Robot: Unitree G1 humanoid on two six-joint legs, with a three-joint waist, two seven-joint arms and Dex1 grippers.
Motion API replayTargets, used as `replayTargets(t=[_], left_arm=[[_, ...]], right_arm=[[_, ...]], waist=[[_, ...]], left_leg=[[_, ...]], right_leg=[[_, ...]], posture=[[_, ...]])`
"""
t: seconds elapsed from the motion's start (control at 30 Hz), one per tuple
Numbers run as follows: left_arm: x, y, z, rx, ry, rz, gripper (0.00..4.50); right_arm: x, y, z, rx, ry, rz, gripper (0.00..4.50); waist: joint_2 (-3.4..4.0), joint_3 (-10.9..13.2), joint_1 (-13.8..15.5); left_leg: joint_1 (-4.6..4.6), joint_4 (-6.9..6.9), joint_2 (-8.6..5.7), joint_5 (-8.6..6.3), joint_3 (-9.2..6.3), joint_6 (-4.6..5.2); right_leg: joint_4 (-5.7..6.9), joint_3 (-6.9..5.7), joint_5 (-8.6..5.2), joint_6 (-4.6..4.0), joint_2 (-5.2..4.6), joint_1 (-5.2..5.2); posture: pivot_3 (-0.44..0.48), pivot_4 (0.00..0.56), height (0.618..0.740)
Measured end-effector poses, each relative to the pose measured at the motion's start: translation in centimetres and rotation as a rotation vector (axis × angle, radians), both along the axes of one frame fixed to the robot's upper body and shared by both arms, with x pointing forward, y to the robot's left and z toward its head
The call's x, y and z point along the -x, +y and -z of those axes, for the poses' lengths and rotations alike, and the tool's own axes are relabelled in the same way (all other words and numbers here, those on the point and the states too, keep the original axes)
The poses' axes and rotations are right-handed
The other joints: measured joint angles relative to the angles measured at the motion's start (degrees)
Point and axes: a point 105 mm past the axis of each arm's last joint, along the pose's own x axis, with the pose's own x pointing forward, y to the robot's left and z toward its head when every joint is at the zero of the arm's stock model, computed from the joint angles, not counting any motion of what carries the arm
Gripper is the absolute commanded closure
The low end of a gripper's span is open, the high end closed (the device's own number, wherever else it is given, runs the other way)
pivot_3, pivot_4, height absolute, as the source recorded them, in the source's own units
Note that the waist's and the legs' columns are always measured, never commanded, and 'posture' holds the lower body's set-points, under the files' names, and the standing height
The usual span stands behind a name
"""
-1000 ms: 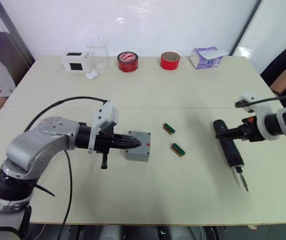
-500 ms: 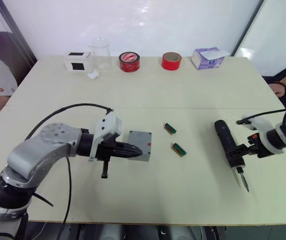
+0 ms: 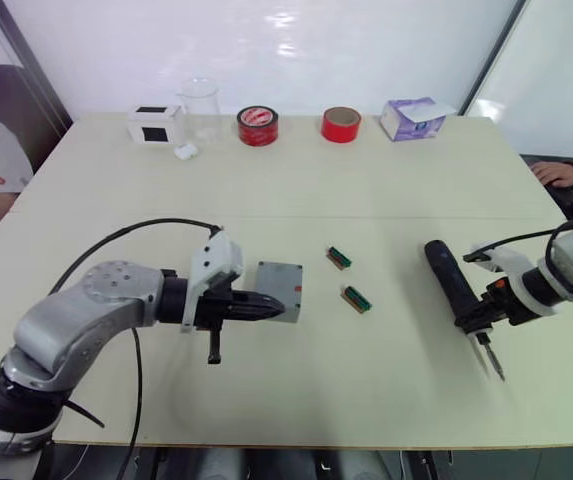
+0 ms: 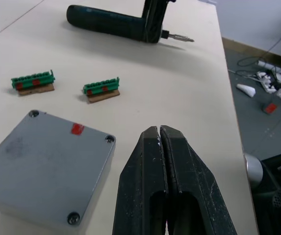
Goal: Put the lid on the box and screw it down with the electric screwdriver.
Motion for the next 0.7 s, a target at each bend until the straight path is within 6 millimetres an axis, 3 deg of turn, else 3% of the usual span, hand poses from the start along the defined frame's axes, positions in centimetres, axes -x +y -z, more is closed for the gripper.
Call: replayTargets(t=[0.1, 0.17, 0.2, 0.27, 0.33, 0.43, 0.5, 0.53, 0.57, 0.7], left_arm=[[-0.4, 0.4, 0.0, 0.0, -0.007, -0.018, 4.5], [-1.2, 1.2, 0.3, -0.002, 0.007, -0.048, 4.5], [-2.0, 1.8, 0.4, -0.002, 0.015, -0.075, 4.5], [-2.9, 2.4, 0.5, 0.001, 0.018, -0.104, 4.5], [-4.0, 3.0, 0.1, 0.004, 0.011, -0.128, 4.5], [-4.9, 2.8, -0.4, 0.03, -0.001, -0.129, 4.5], [-5.3, 2.6, -0.5, 0.039, 0.003, -0.123, 4.5], [-5.4, 2.5, -0.4, 0.035, 0.002, -0.12, 4.5], [-5.6, 2.3, -0.4, 0.033, 0.004, -0.116, 4.5], [-6.5, 1.7, 0.3, 0.006, 0.027, -0.108, 4.5]], right_arm=[[-0.3, 0.0, 0.2, -0.001, -0.003, 0.003, 2.7], [-1.4, 0.2, 0.1, -0.03, -0.038, 0.028, 2.7], [-2.9, -0.1, -0.3, -0.033, -0.106, 0.043, 2.7], [-5.4, -0.7, -2.1, -0.017, -0.27, 0.059, 2.7], [-8.1, -0.3, -5.9, -0.095, -0.528, 0.071, 2.7], [-10.2, 3.2, -12.7, -0.315, -0.973, 0.009, 2.7], [-9.4, 6.4, -16.1, -0.496, -1.232, -0.038, 2.7], [-8.8, 7.7, -16.8, -0.565, -1.314, -0.043, 2.7], [-8.1, 8.6, -17.0, -0.605, -1.369, -0.038, 2.7], [-5.5, 14.2, -13.5, -0.784, -1.334, -0.052, 2.7]], waist=[[-0.18, -0.11, -0.12], [-0.36, -0.12, -0.52], [-0.31, -0.07, -0.99], [0.16, 0.26, -1.28], [0.58, 0.52, -1.21], [0.58, 0.51, -1.25], [0.58, 0.48, -1.21], [0.62, 0.45, -1.1], [0.64, 0.41, -0.81], [0.73, 0.47, 0.15]], left_leg=[[0.07, 0.03, 0.0, 0.0, 0.02, 0.0], [0.15, 0.08, 0.01, 0.02, 0.14, -0.04], [0.16, 0.12, -0.03, 0.11, 0.23, -0.19], [0.03, 0.12, -0.14, 0.31, 0.3, -0.49], [-0.11, 0.04, -0.25, 0.4, 0.34, -0.42], [-0.19, -0.16, -0.02, 0.38, 0.23, -0.4], [-0.44, -0.2, 0.19, 0.34, -0.04, -0.33], [-0.7, -0.19, 0.3, 0.37, -0.1, -0.38], [-0.93, -0.15, 0.35, 0.52, -0.13, -0.64], [-1.04, -0.07, 0.09, 0.55, 0.01, -0.68]], right_leg=[[-0.02, 0.01, 0.0, -0.02, -0.02, 0.1], [-0.04, 0.05, 0.07, -0.14, -0.01, 0.13], [-0.02, 0.12, 0.18, -0.16, -0.03, 0.12], [0.0, 0.23, 0.34, 0.01, -0.12, -0.04], [0.07, 0.37, 0.49, 0.33, -0.09, -0.25], [0.11, 0.25, 0.48, 0.38, 0.16, -0.35], [0.16, 0.09, 0.39, 0.26, 0.32, -0.5], [0.17, 0.01, 0.39, 0.25, 0.36, -0.71], [0.24, -0.03, 0.39, 0.24, 0.35, -0.94], [0.28, 0.01, 0.4, 0.25, -0.05, -1.1]], posture=[[0.0, 0.15, 0.74], [0.0, 0.15, 0.74], [0.0, 0.15, 0.74], [0.0, 0.15, 0.74], [0.0, 0.15, 0.74], [0.0, 0.15, 0.74], [0.0, 0.15, 0.74], [0.0, 0.15, 0.74], [0.0, 0.15, 0.74], [0.0, 0.15, 0.74]])
